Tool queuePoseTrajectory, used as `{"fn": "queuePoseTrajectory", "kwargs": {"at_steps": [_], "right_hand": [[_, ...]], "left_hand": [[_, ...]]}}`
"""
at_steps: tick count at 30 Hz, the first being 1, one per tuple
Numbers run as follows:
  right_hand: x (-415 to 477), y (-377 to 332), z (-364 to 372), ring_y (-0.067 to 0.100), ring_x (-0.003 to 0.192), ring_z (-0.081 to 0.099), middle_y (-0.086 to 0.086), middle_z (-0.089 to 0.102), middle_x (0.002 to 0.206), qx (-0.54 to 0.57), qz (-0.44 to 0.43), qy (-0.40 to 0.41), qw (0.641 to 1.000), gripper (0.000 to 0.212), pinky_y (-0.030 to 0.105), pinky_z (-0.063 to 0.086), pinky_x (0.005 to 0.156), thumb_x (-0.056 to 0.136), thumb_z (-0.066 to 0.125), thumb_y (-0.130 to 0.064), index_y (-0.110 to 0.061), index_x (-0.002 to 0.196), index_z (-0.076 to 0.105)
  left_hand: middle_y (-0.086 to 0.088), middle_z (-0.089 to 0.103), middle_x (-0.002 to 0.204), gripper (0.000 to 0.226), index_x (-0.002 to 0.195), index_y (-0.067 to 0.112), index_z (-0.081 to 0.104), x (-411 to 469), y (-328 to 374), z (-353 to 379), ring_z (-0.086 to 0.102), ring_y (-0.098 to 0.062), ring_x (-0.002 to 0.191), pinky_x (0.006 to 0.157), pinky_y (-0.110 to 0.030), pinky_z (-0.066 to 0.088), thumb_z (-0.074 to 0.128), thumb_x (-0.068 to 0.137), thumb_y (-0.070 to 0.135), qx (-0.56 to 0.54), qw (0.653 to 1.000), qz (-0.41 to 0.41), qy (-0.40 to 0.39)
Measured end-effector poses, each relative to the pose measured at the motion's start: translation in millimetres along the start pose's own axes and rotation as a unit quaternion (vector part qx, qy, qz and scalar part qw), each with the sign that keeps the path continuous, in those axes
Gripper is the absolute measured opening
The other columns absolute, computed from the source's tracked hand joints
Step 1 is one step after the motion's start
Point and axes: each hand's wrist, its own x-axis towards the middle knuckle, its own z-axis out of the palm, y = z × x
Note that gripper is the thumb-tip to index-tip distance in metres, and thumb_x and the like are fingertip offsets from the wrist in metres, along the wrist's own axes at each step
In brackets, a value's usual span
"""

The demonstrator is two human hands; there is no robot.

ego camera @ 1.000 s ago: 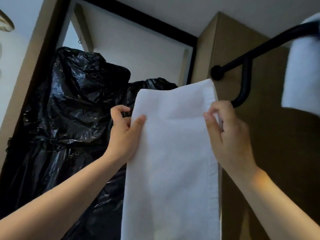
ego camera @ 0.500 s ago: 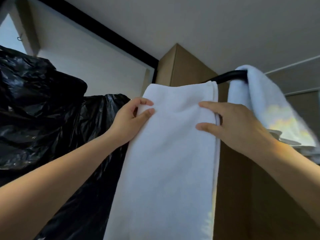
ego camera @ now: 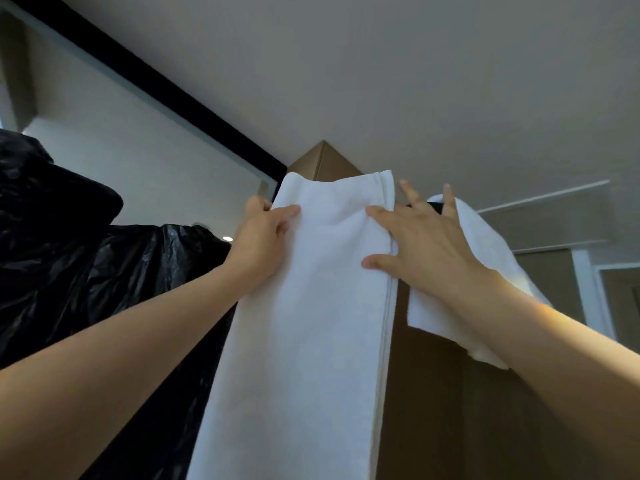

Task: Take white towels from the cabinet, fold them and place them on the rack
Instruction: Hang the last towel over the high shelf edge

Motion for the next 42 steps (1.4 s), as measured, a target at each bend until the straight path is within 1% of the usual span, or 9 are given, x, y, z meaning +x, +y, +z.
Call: {"fn": "queuePoseTrajectory", "kwargs": {"at_steps": [10,16,20,23,25,28,32,34,42], "right_hand": [[57.9,43.1,21.9,0.018,0.151,0.007,0.001,0.038,0.154,-0.028,0.056,-0.009,0.998,0.082,0.066,-0.005,0.111,0.074,0.044,-0.083,-0.036,0.141,0.041],[68.1,44.4,31.1,0.03,0.134,0.037,0.008,0.049,0.142,-0.029,0.111,-0.05,0.992,0.089,0.051,0.025,0.107,0.067,0.045,-0.089,-0.033,0.136,0.048],[70.7,42.5,34.5,0.029,0.127,0.045,0.01,0.054,0.133,-0.04,0.106,-0.019,0.993,0.081,0.044,0.032,0.097,0.072,0.049,-0.083,-0.024,0.126,0.058],[72.2,41.4,35.9,0.029,0.113,0.057,0.007,0.064,0.119,-0.027,0.107,0.002,0.994,0.074,0.038,0.031,0.08,0.074,0.05,-0.079,-0.018,0.113,0.061],[72.8,41.4,35.5,0.03,0.113,0.057,0.008,0.063,0.12,-0.016,0.122,0.003,0.992,0.073,0.036,0.031,0.078,0.074,0.051,-0.077,-0.017,0.113,0.061],[73.3,39.5,34.7,0.029,0.114,0.057,0.008,0.064,0.12,-0.025,0.124,-0.002,0.992,0.073,0.036,0.031,0.078,0.075,0.05,-0.077,-0.016,0.114,0.061],[71.2,37.6,29.6,0.03,0.115,0.054,0.009,0.063,0.12,-0.032,0.122,-0.023,0.992,0.071,0.038,0.034,0.083,0.078,0.048,-0.075,-0.015,0.112,0.061],[70.5,37.3,25.8,0.032,0.121,0.049,0.012,0.06,0.126,-0.031,0.123,-0.04,0.991,0.075,0.04,0.037,0.093,0.08,0.046,-0.075,-0.013,0.12,0.06],[44.3,33.2,2.3,0.032,0.133,0.037,0.014,0.046,0.14,0.023,0.125,-0.03,0.991,0.073,0.049,0.027,0.11,0.087,0.047,-0.067,-0.008,0.13,0.051]], "left_hand": [[-0.003,0.04,0.109,0.026,0.119,0.016,0.058,51.6,2.2,70.5,0.043,-0.012,0.08,0.071,-0.021,0.033,0.042,0.102,0.028,-0.033,0.999,-0.035,0.019],[-0.014,0.054,0.116,0.033,0.125,0.012,0.063,61.8,-12.8,111.7,0.056,-0.027,0.102,0.087,-0.024,0.04,0.042,0.101,0.019,-0.049,0.996,-0.031,-0.066],[-0.018,0.041,0.137,0.042,0.142,0.023,0.045,53.7,-18.2,118.9,0.042,-0.021,0.121,0.103,-0.023,0.027,0.028,0.104,0.026,-0.082,0.988,-0.098,-0.091],[-0.016,0.05,0.135,0.044,0.141,0.018,0.045,42.1,-17.8,116.9,0.044,-0.029,0.125,0.11,-0.038,0.033,0.027,0.104,0.033,-0.083,0.991,-0.071,-0.078],[-0.011,0.057,0.126,0.044,0.136,0.015,0.046,27.2,-18.8,112.5,0.053,-0.029,0.114,0.097,-0.042,0.044,0.033,0.102,0.039,-0.105,0.988,-0.088,-0.069],[-0.002,0.063,0.113,0.049,0.119,0.016,0.053,-1.1,-27.2,102.6,0.059,-0.013,0.088,0.067,-0.027,0.041,0.043,0.094,0.056,-0.125,0.966,-0.202,-0.105],[-0.005,0.076,0.094,0.054,0.104,0.009,0.071,-21.5,-32.8,87.4,0.071,-0.025,0.087,0.079,-0.035,0.055,0.07,0.078,0.056,-0.326,0.858,-0.368,-0.151],[-0.008,0.076,0.092,0.05,0.099,0.006,0.072,-19.7,-29.0,85.4,0.071,-0.028,0.087,0.083,-0.038,0.056,0.075,0.076,0.051,-0.342,0.854,-0.374,-0.12],[-0.006,0.071,0.088,0.045,0.091,0.008,0.066,-11.9,-15.0,79.2,0.068,-0.023,0.078,0.056,-0.025,0.046,0.069,0.082,0.052,-0.339,0.856,-0.383,-0.075]]}}
